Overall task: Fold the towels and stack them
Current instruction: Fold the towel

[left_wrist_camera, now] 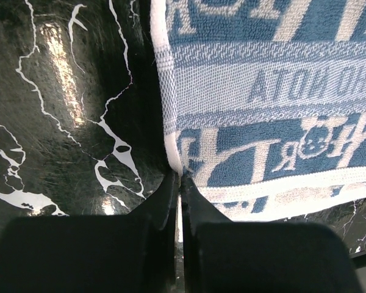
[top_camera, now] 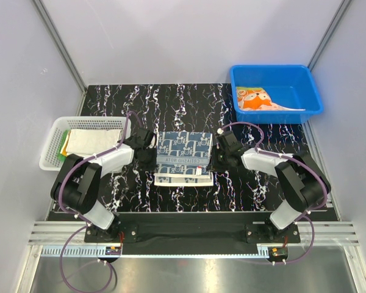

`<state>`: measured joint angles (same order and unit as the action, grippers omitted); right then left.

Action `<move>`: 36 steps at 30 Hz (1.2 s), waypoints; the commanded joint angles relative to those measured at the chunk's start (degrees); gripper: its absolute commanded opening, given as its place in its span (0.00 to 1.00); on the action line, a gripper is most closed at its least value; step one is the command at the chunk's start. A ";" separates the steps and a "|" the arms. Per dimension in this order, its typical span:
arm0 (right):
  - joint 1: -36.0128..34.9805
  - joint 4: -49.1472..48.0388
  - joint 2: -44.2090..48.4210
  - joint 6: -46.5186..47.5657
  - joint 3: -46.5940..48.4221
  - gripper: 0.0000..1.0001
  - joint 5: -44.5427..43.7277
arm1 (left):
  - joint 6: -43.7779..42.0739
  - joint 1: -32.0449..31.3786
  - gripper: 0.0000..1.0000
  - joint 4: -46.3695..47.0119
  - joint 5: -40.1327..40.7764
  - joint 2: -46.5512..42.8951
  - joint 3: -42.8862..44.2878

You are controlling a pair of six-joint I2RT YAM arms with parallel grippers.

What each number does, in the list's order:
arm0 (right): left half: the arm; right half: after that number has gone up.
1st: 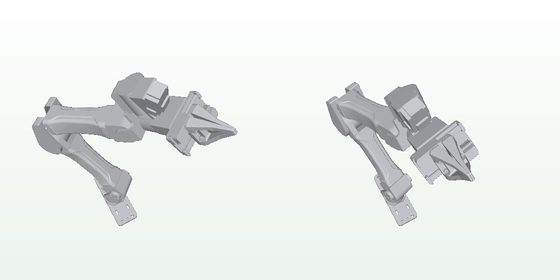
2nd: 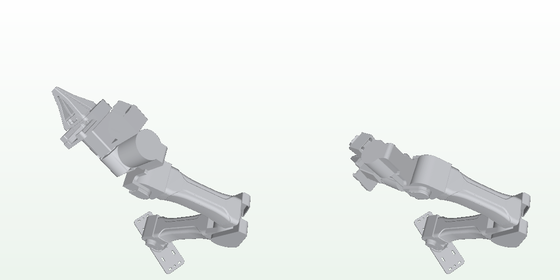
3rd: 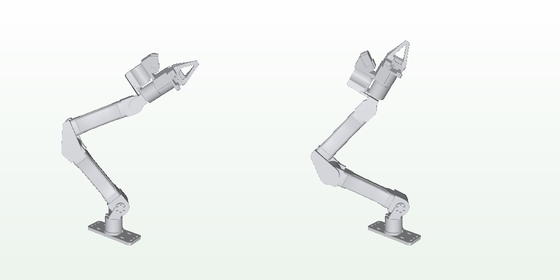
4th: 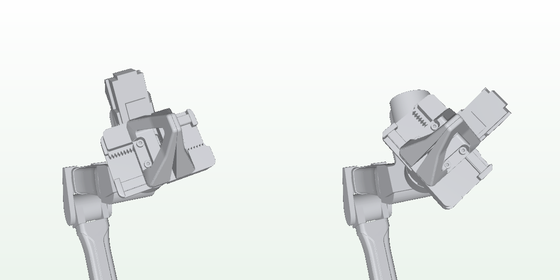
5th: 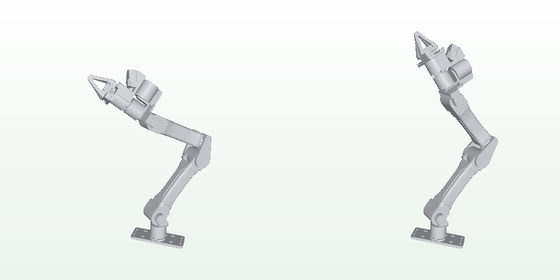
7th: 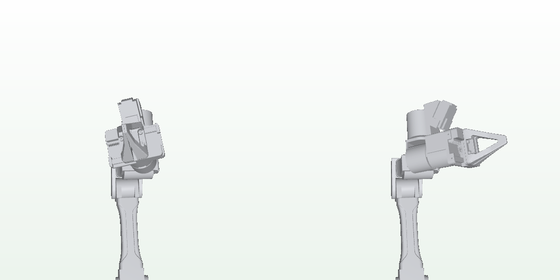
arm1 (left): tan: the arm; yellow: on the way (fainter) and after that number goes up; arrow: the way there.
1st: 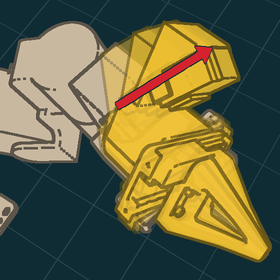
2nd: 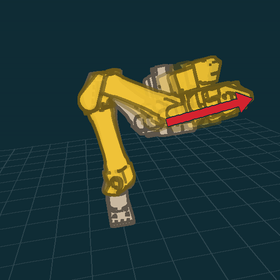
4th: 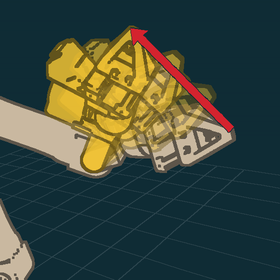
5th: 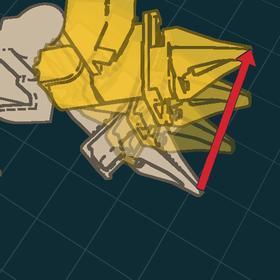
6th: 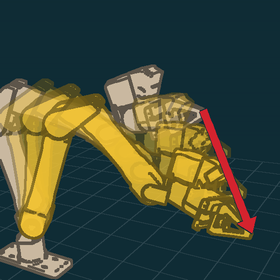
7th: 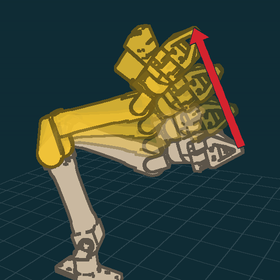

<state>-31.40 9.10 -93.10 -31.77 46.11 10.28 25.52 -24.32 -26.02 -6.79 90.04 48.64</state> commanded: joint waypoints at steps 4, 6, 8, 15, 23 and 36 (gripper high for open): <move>-0.77 -0.49 -0.68 -0.05 1.53 0.12 -0.79 | 0.23 -0.03 0.00 0.45 -1.13 -0.57 1.98; -0.77 1.60 0.11 0.39 2.23 0.07 -2.10 | -0.12 -0.03 0.00 -0.69 -0.51 -0.65 2.68; -0.77 3.63 0.90 1.18 4.25 0.06 -3.51 | -0.73 -0.03 0.00 -2.10 0.46 -0.57 4.52; -0.77 9.44 4.15 3.03 8.38 0.11 -5.01 | -1.35 -0.91 0.00 -5.27 0.55 -2.94 6.99; -0.77 8.56 3.45 2.85 8.03 0.09 -3.96 | -1.52 -1.44 0.00 -5.62 -0.33 -2.24 6.64; -0.68 4.52 -0.59 1.54 5.66 0.23 -1.23 | -1.35 -1.44 0.00 -4.48 -1.65 -1.36 5.67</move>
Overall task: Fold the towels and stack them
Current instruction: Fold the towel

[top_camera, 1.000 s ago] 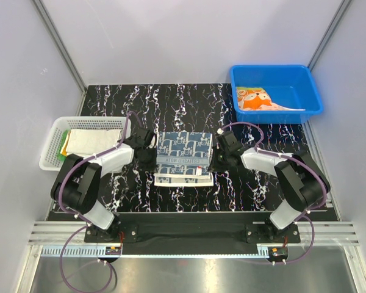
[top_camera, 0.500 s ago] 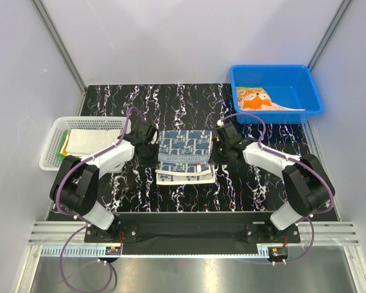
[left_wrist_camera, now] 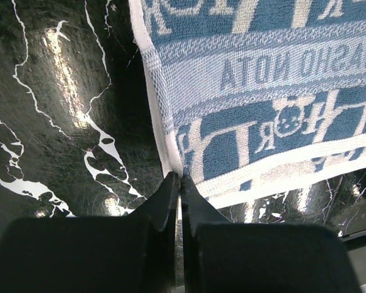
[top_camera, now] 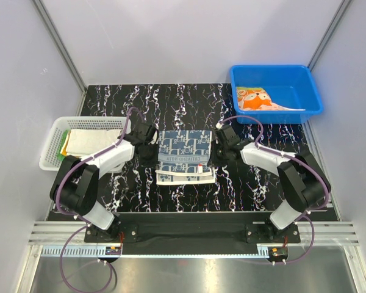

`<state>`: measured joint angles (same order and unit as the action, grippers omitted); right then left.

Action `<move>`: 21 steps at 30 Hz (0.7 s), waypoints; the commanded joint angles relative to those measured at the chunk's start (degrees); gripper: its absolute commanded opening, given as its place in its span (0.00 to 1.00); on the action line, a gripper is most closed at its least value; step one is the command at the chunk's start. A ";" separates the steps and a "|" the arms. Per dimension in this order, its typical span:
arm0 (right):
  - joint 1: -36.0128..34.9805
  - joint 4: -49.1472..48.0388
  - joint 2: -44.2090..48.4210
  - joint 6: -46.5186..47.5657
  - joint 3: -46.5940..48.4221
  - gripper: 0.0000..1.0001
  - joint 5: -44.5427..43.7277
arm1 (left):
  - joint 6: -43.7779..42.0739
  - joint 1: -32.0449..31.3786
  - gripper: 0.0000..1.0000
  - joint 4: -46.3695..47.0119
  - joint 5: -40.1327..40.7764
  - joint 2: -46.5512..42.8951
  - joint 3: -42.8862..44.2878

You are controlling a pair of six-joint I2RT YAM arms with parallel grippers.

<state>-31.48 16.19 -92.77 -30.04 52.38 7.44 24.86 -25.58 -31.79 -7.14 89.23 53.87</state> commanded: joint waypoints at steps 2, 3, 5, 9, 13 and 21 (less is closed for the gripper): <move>-0.68 -2.82 -1.18 -0.37 -1.23 0.23 1.44 | -0.69 -0.26 0.00 1.29 -1.39 -0.46 0.36; -0.68 -3.09 -1.36 -0.45 -1.58 0.23 1.26 | -0.61 -0.26 0.00 1.38 -1.39 -0.37 0.36; -0.68 -3.00 -1.71 -0.11 -1.67 0.23 0.91 | -0.69 -0.17 0.00 1.38 -1.22 -0.29 0.45; -0.68 -2.83 -2.24 0.16 -1.58 0.23 0.38 | -0.87 -0.26 0.00 1.29 -1.30 -0.11 0.62; -0.68 -2.74 -2.85 0.51 -1.40 0.25 -0.41 | -0.87 -0.26 0.00 1.21 -1.04 -0.02 0.45; -1.21 0.07 -2.06 2.18 0.26 0.24 -4.45 | -0.87 -0.26 0.00 1.29 -1.21 -0.02 0.45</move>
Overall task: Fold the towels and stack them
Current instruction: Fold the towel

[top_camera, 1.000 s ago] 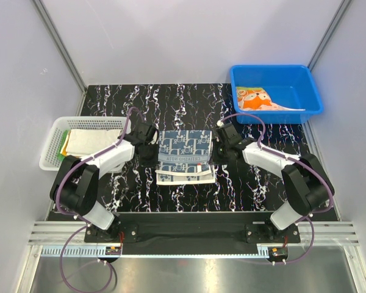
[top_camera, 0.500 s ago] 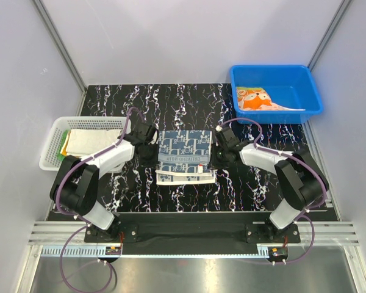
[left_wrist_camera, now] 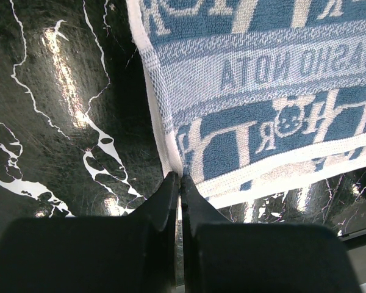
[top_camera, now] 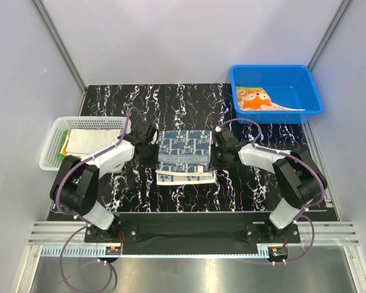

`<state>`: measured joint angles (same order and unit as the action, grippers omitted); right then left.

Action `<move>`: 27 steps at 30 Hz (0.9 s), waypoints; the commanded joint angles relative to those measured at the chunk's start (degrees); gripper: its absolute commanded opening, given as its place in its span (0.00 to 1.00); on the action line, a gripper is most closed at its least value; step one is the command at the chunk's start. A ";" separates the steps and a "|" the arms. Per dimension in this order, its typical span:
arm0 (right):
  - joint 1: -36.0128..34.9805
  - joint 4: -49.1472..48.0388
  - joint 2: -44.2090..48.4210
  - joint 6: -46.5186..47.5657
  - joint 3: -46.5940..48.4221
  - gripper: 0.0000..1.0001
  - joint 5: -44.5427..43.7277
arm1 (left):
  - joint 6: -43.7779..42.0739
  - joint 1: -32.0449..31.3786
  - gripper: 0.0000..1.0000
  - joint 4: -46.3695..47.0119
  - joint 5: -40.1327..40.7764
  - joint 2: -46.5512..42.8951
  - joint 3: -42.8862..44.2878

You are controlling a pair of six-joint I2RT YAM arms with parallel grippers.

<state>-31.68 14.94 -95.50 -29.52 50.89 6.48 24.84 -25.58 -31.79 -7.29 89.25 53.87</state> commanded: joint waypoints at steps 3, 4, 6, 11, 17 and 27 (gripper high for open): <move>-1.54 2.11 0.41 2.18 2.45 0.23 -4.28 | -0.76 -0.26 0.00 1.38 -0.97 -0.04 0.45; -1.80 2.20 0.41 2.27 2.54 0.23 -4.54 | -0.76 -0.26 0.00 1.29 -0.97 -0.04 0.36; -2.59 2.37 -0.21 2.27 2.89 0.24 -4.90 | -0.76 -0.35 0.00 1.38 -0.80 0.04 0.27; -4.61 3.60 -2.75 2.01 4.21 0.19 -6.13 | -0.32 -0.69 0.00 1.82 -0.97 0.04 0.27; -4.62 8.78 -1.18 2.09 8.59 0.00 -9.99 | 0.56 -1.05 0.00 -0.54 0.17 -0.48 2.29; -4.62 14.86 4.80 3.85 12.48 0.00 -8.42 | 1.70 -1.57 0.00 -5.47 0.97 -4.44 6.25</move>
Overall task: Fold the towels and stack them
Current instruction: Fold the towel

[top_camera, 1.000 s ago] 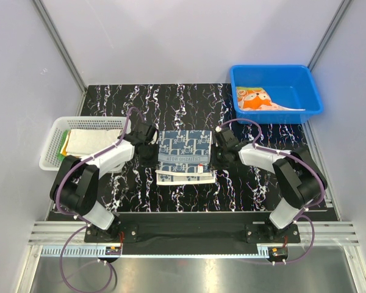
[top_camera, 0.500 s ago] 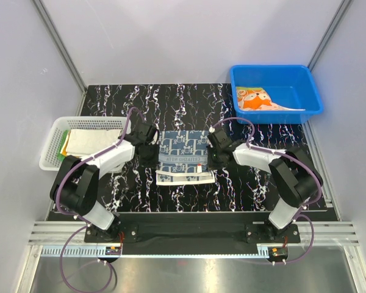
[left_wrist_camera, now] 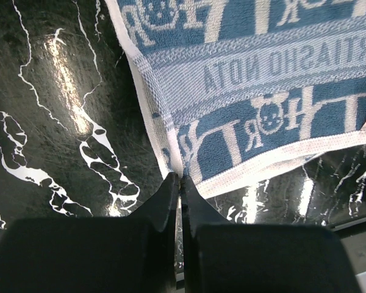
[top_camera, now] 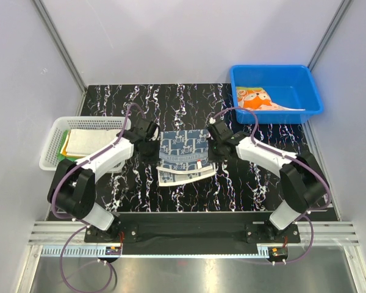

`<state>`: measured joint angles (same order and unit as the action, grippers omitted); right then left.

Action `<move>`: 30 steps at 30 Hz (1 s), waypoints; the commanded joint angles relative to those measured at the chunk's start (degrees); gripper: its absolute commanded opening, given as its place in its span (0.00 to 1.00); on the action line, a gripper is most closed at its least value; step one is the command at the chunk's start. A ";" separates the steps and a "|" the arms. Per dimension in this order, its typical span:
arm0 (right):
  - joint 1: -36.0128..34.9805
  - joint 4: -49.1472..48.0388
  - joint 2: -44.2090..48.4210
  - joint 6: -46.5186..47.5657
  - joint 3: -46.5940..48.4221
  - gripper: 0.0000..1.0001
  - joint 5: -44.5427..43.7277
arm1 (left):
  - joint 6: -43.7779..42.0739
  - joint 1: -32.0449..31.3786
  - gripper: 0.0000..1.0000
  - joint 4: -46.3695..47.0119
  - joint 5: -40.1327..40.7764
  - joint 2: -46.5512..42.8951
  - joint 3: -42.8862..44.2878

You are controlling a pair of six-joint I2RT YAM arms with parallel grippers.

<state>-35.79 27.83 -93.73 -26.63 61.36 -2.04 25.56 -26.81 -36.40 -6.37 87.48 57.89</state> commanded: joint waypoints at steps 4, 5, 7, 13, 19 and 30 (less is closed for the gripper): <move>-0.51 3.27 4.78 0.70 2.36 0.00 0.99 | 2.12 -1.31 0.00 -1.04 -0.66 -4.07 0.92; -0.51 3.19 5.14 0.79 2.18 0.00 0.73 | 2.21 -1.49 0.00 -0.86 -0.57 -4.51 0.74; -0.51 3.28 5.23 1.23 1.92 0.05 -0.06 | 2.56 -1.67 0.00 -0.51 -0.40 -5.13 0.56; -0.51 3.20 1.46 1.15 1.57 0.12 0.90 | 2.74 -1.76 0.00 0.01 -1.45 -3.90 0.82; -0.42 1.34 0.57 0.97 -0.98 0.00 1.43 | 2.56 -1.76 0.00 1.51 -1.89 -3.11 -0.85; -0.51 2.92 3.82 2.11 0.15 0.00 1.69 | 3.09 -2.20 0.00 -0.67 -2.86 -3.27 1.96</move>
<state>-35.79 29.87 -92.86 -25.69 59.55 -0.43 27.94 -28.58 -36.40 -8.01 85.97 56.77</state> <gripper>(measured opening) 0.010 0.013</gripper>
